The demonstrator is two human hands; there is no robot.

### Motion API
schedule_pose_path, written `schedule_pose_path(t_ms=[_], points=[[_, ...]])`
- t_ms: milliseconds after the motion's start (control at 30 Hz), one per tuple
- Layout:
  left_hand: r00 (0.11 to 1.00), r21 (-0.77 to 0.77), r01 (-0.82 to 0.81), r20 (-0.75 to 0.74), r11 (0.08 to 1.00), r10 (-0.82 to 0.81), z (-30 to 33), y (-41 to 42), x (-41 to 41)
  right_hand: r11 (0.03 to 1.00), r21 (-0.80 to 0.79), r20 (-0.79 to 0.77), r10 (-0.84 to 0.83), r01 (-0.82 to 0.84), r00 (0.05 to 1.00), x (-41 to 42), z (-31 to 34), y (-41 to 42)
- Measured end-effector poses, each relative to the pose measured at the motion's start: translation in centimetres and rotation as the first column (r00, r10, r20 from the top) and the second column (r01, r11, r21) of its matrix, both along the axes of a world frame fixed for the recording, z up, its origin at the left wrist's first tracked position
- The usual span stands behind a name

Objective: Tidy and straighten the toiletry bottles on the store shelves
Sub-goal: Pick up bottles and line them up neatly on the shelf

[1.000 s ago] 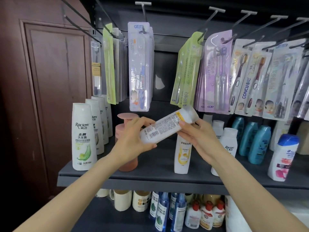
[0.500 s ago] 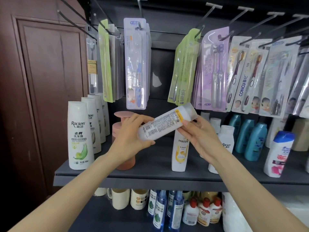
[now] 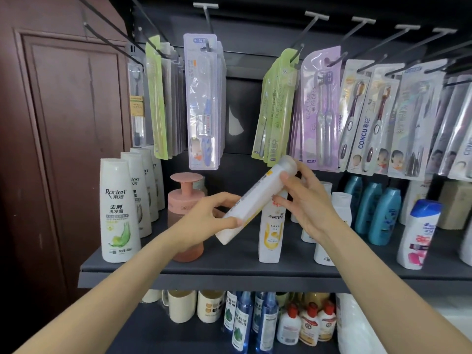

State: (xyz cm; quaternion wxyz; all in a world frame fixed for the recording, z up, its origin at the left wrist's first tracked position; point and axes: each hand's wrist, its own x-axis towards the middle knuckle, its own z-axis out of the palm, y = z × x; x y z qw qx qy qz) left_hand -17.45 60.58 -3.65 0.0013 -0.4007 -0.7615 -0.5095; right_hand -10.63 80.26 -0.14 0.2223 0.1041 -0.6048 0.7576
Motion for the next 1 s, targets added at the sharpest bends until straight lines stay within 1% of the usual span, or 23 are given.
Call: schedule_pose_path(t_ms=[67,133,200,267,300,367,500,533,600,667,767,833,900,933,1000], points=[[1.0,-0.064,0.005,0.017,0.998,-0.004,-0.2,0.5,0.0,0.991,0.108,-0.004,-0.083,0.083,0.997,0.0,0.2,-0.2],[0.997,-0.111,-0.052,-0.063,0.992,0.045,-0.1,1.3,0.0,0.971,0.175,-0.02,-0.165,0.166,0.986,-0.2,0.4,-0.4],[0.972,-0.065,-0.154,-0.192,0.986,0.139,0.3,2.1,0.1,0.95,0.208,-0.045,-0.23,0.234,0.972,-0.5,0.5,-0.7],[0.924,0.055,-0.231,-0.301,0.971,0.237,0.7,2.9,0.4,0.931,0.242,-0.064,-0.266,0.274,0.962,-0.7,0.5,-1.3],[0.905,0.102,-0.248,-0.331,0.963,0.268,0.9,3.3,0.5,0.925,0.257,-0.071,-0.27,0.28,0.96,-0.9,0.4,-1.6],[0.891,0.125,-0.257,-0.353,0.958,0.285,1.0,3.9,0.5,0.914,0.276,-0.071,-0.289,0.297,0.955,-1.2,-0.2,-2.0],[0.887,0.098,-0.255,-0.372,0.962,0.273,0.7,4.1,-0.1,0.881,0.324,-0.06,-0.344,0.345,0.937,-1.8,-0.8,-1.8],[0.885,0.107,-0.257,-0.373,0.961,0.278,0.7,4.0,-0.2,0.851,0.376,-0.091,-0.36,0.367,0.929,-1.9,-0.8,-1.6],[0.884,0.14,-0.261,-0.362,0.955,0.294,0.5,4.0,-0.3,0.747,0.518,-0.188,-0.374,0.415,0.908,-1.8,-0.5,-1.2],[0.886,0.172,-0.265,-0.344,0.949,0.31,0.2,4.0,-0.6,0.621,0.632,-0.282,-0.373,0.464,0.884,-1.7,-0.1,-0.5],[0.887,0.21,-0.309,-0.289,0.928,0.361,-0.5,4.3,-1.6,0.404,0.723,-0.393,-0.427,0.56,0.815,-2.0,0.3,1.1],[0.891,0.222,-0.345,-0.227,0.912,0.392,-0.9,4.7,-2.4,0.275,0.785,-0.408,-0.445,0.556,0.797,-2.4,0.2,2.1],[0.897,0.205,-0.369,-0.175,0.907,0.405,-1.2,5.2,-3.4,0.174,0.853,-0.374,-0.455,0.492,0.808,-3.0,-0.1,2.9],[0.902,0.187,-0.373,-0.154,0.909,0.402,-1.4,5.5,-3.8,0.152,0.878,-0.345,-0.457,0.454,0.82,-3.2,-0.2,3.1],[0.911,0.145,-0.379,-0.118,0.914,0.396,-1.9,6.3,-4.7,0.144,0.9,-0.309,-0.454,0.412,0.835,-3.6,-0.5,3.4]])
